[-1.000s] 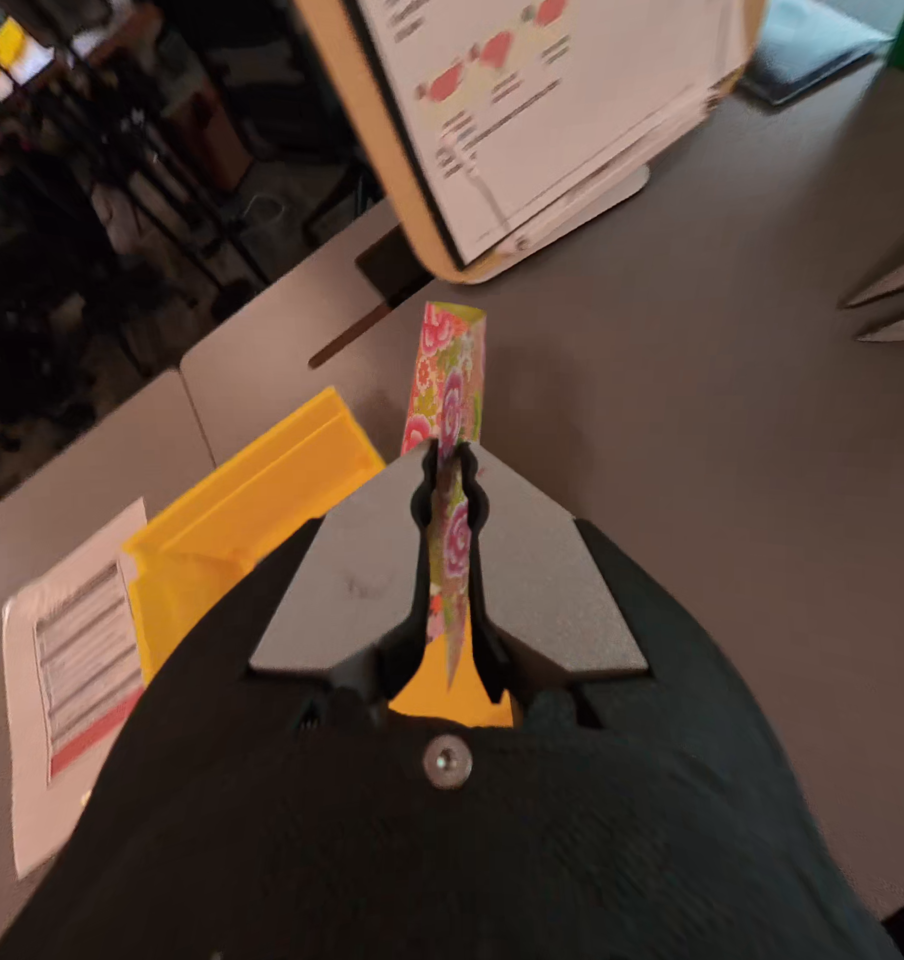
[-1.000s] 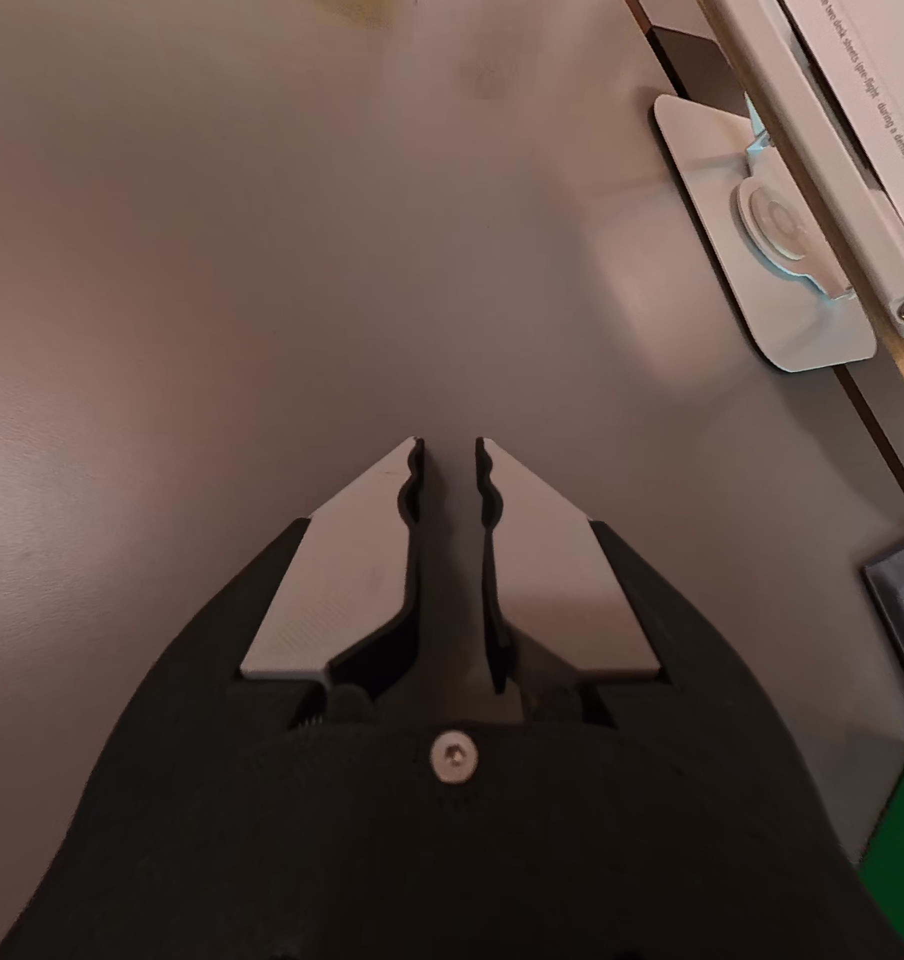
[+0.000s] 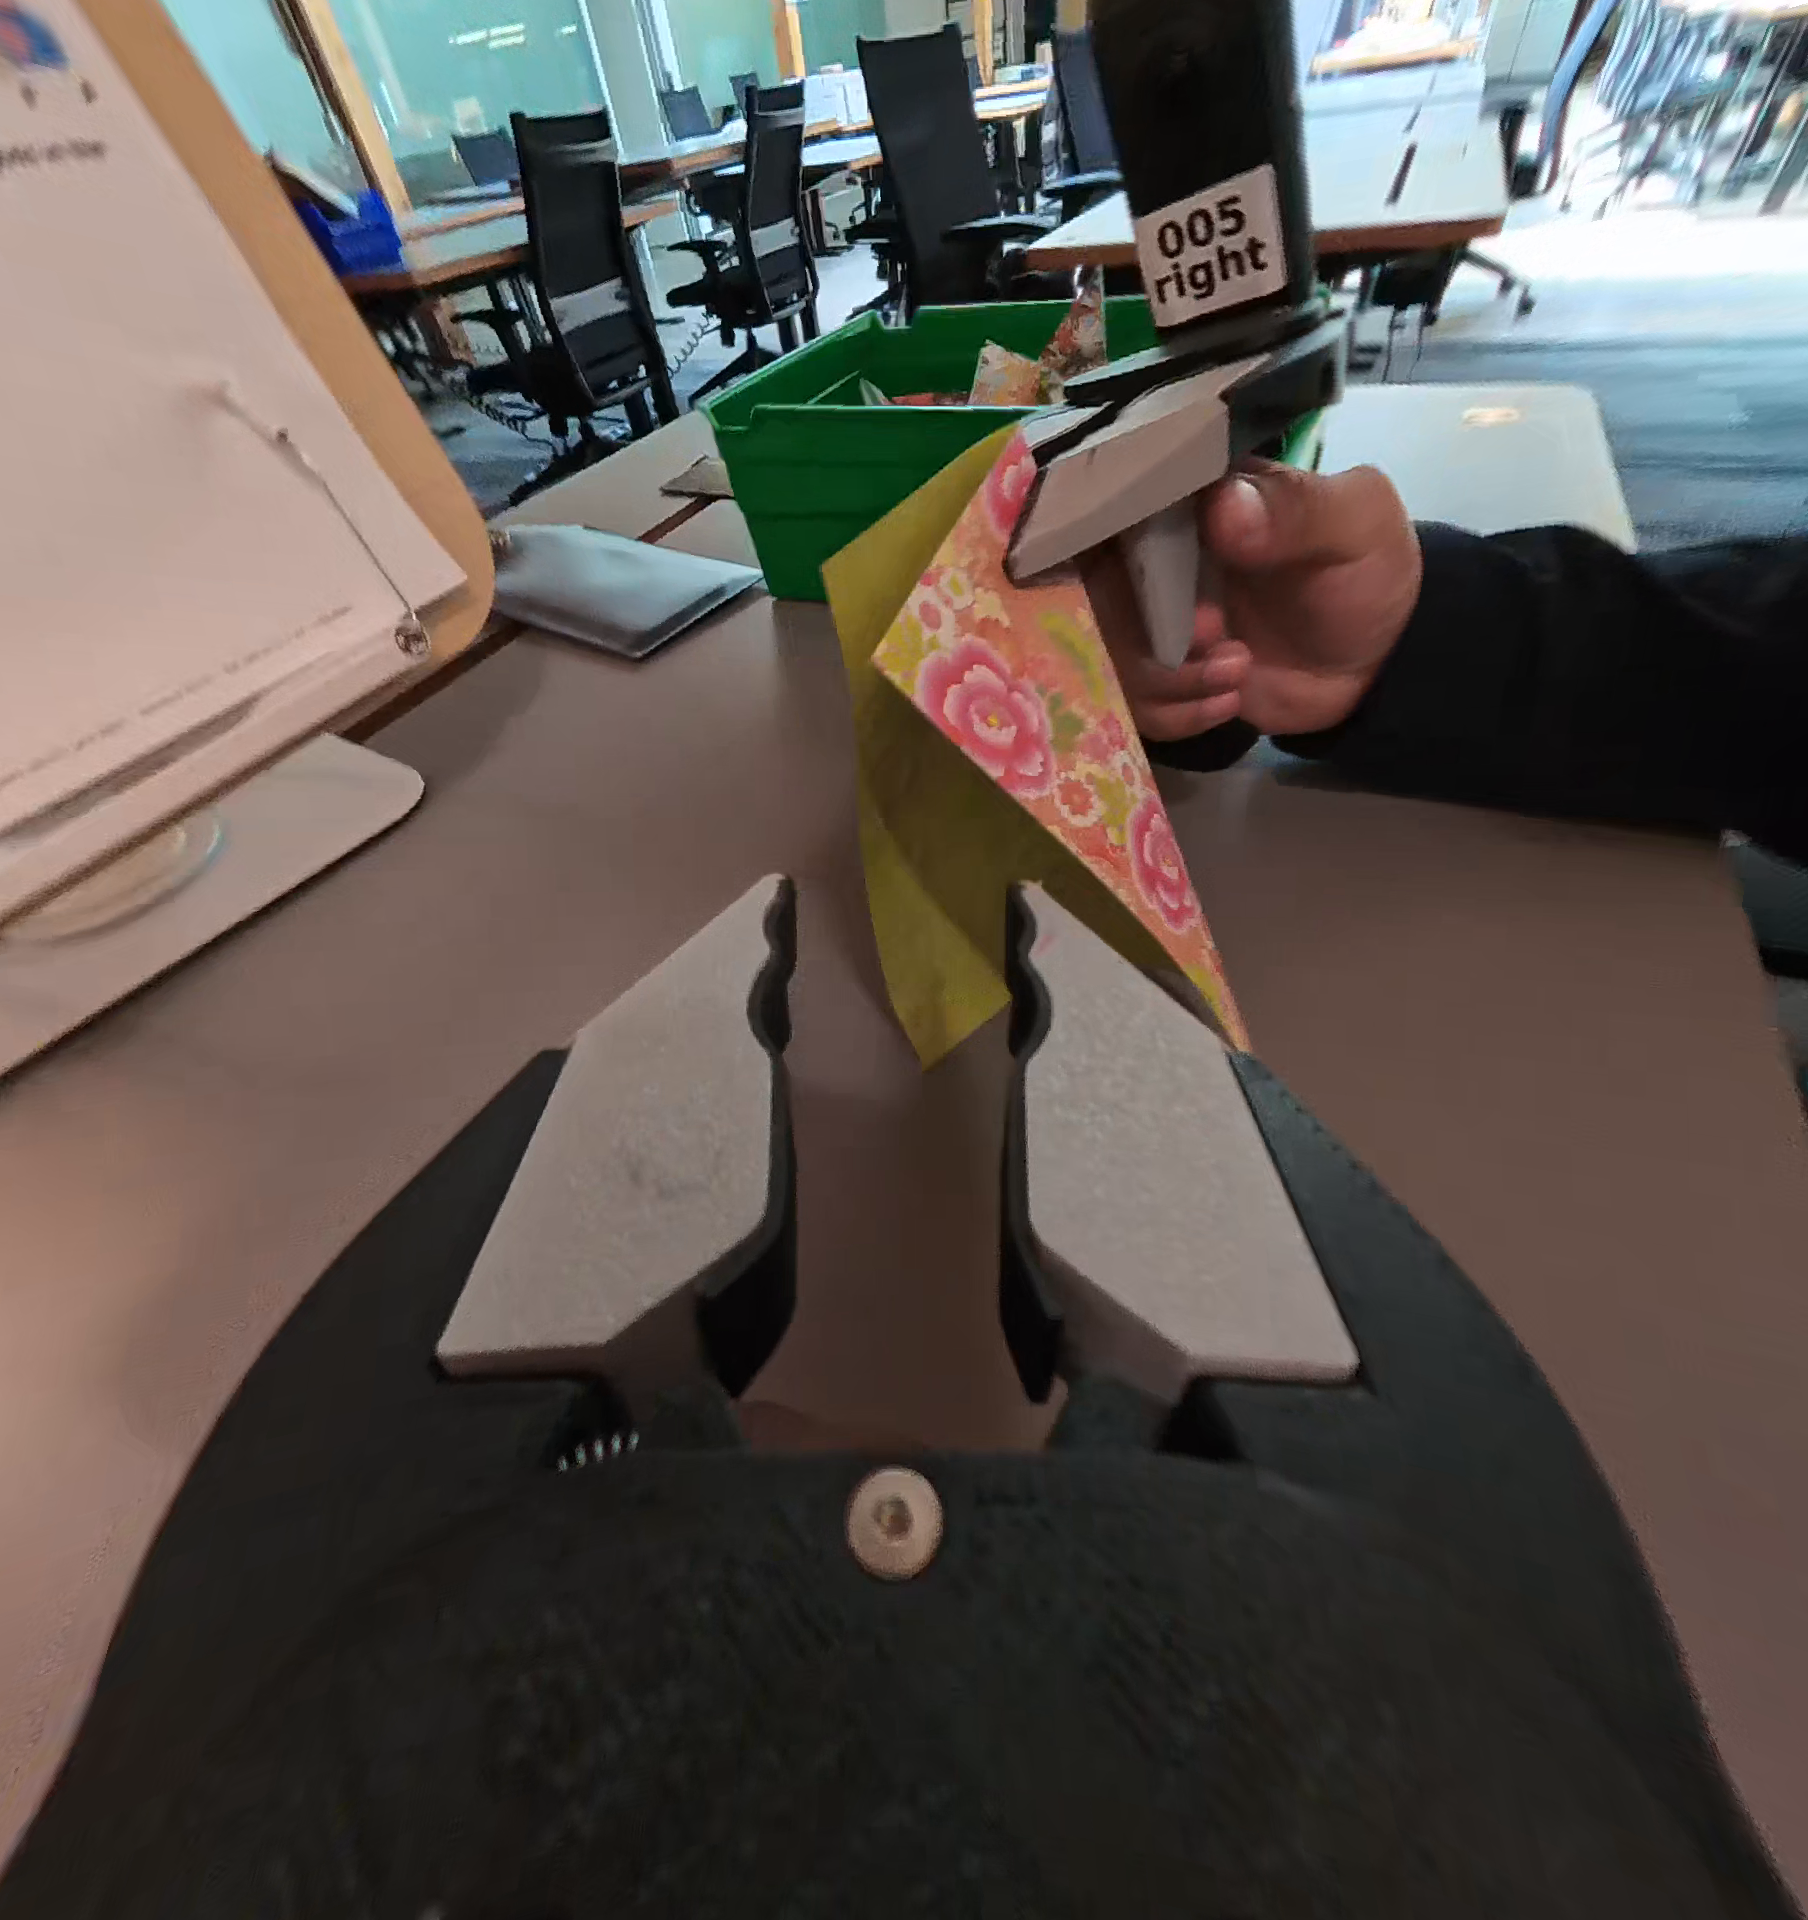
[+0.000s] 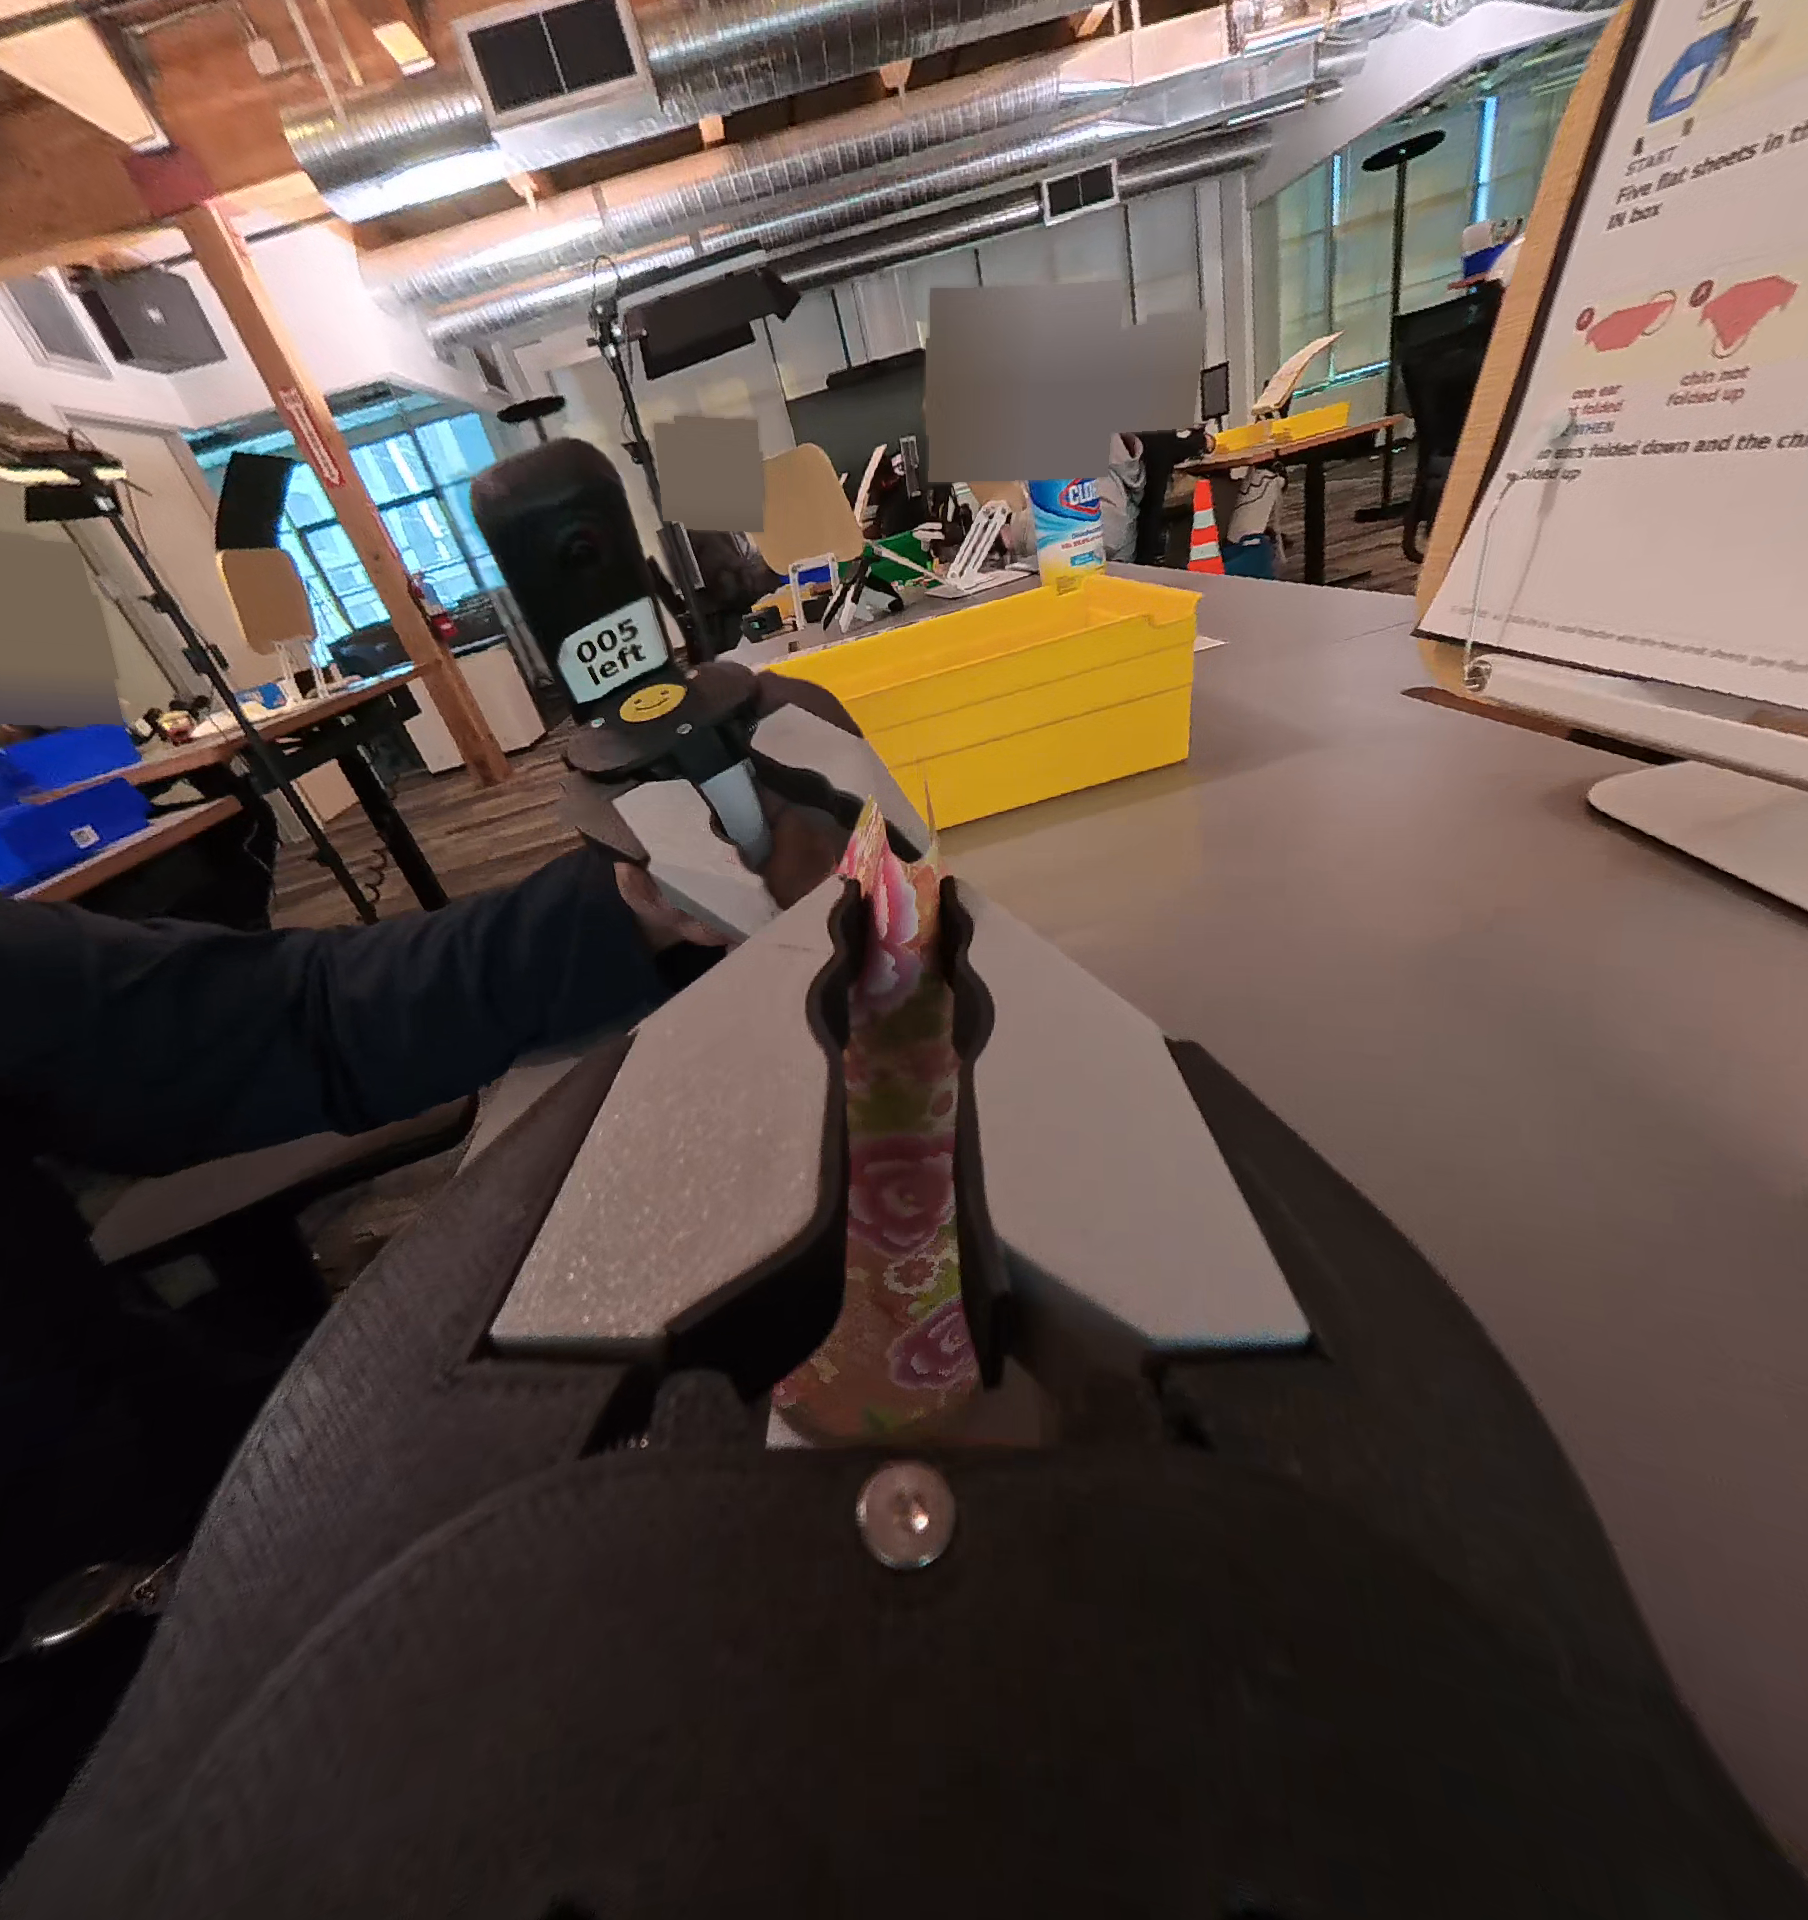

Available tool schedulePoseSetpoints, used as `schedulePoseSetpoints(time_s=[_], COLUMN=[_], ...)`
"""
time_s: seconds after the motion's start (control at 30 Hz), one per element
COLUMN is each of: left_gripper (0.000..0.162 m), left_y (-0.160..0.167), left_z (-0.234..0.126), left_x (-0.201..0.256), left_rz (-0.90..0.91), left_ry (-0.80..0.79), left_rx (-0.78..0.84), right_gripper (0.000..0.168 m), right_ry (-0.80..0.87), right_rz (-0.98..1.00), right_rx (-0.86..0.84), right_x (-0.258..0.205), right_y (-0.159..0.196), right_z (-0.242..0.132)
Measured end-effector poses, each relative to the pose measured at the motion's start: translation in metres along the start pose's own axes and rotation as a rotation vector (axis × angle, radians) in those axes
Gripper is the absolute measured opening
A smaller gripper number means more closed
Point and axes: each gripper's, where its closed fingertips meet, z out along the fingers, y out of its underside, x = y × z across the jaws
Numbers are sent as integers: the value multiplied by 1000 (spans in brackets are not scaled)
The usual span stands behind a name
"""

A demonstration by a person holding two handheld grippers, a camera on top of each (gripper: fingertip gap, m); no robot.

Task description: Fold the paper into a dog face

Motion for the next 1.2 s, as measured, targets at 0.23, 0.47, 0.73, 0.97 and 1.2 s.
schedulePoseSetpoints(time_s=[0.23, 0.47, 0.73, 0.97, 1.2], left_gripper=[39, 46, 0, 0, 0], left_y=[-15, -5, 15, 0, -34], left_z=[-6, 10, 29, 14, -35], left_x=[20, 31, 53, 65, 98], left_rz=[-372, -358, -301, -302, -368], left_ry=[259, 260, 312, 447, 828], left_rx=[143, 92, -11, 58, 236], right_gripper=[10, 12, 21, 38, 43], right_ry=[121, 171, 158, 140, 106], right_rz=[-34, -57, -92, -61, 11], right_rx=[1, -7, -31, 4, 88], right_x=[15, 16, 4, 5, 8], right_y=[-1, 2, 7, 1, -13], right_z=[-4, 4, 22, 16, 1])
